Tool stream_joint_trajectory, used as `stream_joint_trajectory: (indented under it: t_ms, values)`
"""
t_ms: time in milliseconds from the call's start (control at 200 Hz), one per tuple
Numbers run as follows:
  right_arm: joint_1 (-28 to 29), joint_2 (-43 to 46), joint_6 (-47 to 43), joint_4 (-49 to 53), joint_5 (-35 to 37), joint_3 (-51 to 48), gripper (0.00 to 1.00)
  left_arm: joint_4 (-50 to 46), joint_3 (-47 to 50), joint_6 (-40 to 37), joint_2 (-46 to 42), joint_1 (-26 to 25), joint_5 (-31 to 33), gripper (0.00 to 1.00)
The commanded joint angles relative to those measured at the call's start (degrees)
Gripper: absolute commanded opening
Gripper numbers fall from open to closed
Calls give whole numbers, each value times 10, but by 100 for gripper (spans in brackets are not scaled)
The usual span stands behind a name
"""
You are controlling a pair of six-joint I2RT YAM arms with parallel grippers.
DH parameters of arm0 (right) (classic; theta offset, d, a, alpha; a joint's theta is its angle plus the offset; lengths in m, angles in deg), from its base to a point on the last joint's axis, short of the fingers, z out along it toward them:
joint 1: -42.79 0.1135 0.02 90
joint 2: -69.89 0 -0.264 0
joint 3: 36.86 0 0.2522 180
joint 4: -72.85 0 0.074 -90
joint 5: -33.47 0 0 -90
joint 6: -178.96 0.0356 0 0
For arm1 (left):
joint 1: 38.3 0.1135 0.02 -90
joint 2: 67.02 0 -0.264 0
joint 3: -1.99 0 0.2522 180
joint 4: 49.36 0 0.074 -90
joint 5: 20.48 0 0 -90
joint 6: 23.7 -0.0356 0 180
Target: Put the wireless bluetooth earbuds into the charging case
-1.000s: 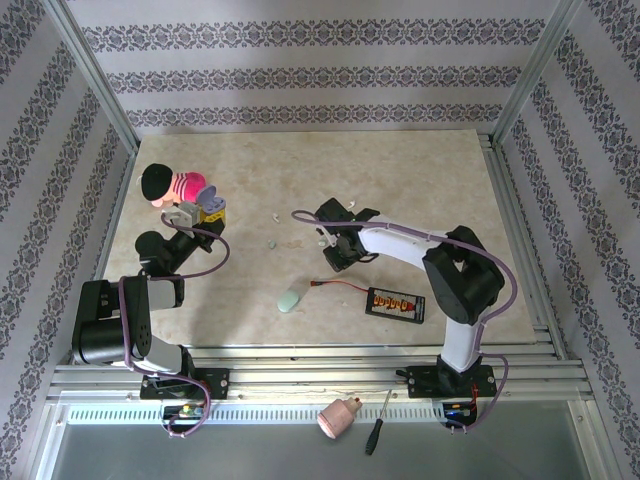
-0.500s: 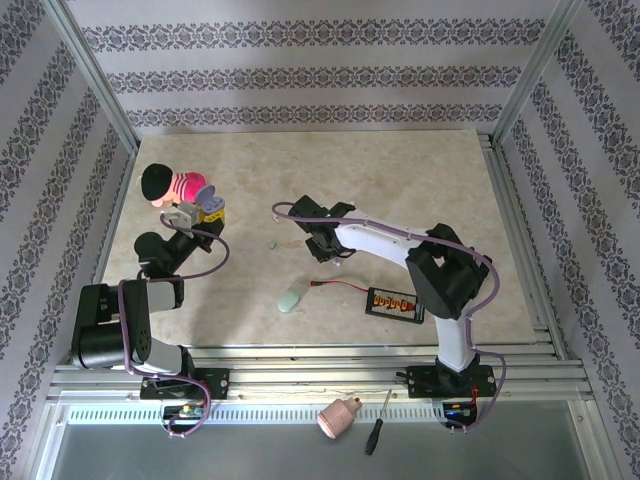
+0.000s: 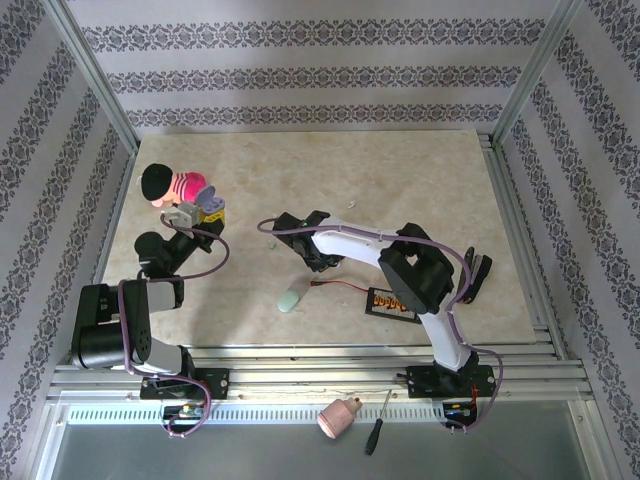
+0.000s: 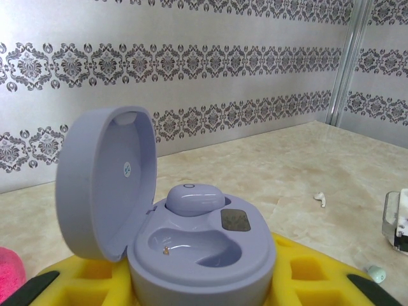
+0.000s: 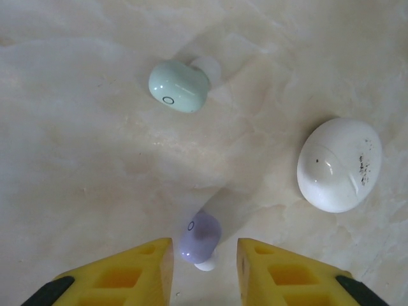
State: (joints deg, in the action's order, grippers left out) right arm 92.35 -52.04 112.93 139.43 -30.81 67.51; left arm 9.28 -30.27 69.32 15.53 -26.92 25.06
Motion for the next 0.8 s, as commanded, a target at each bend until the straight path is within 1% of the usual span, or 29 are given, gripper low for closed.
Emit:
stream_joint_trajectory:
  t_ms: [0,540,585,794]
  values:
    - [5,-19,11,24,17,18,30,0,2,-10,-11,8,2,25]
    - [7,-48,-1,26,22,27,24,1,4,-10,-10,8,2,25]
    - [7,-50,-4,27,23,29,22,1,3,-10,-10,8,1,25]
    - [2,-31,-15,19,17,23,19,1,3,-12,-10,8,-6,25]
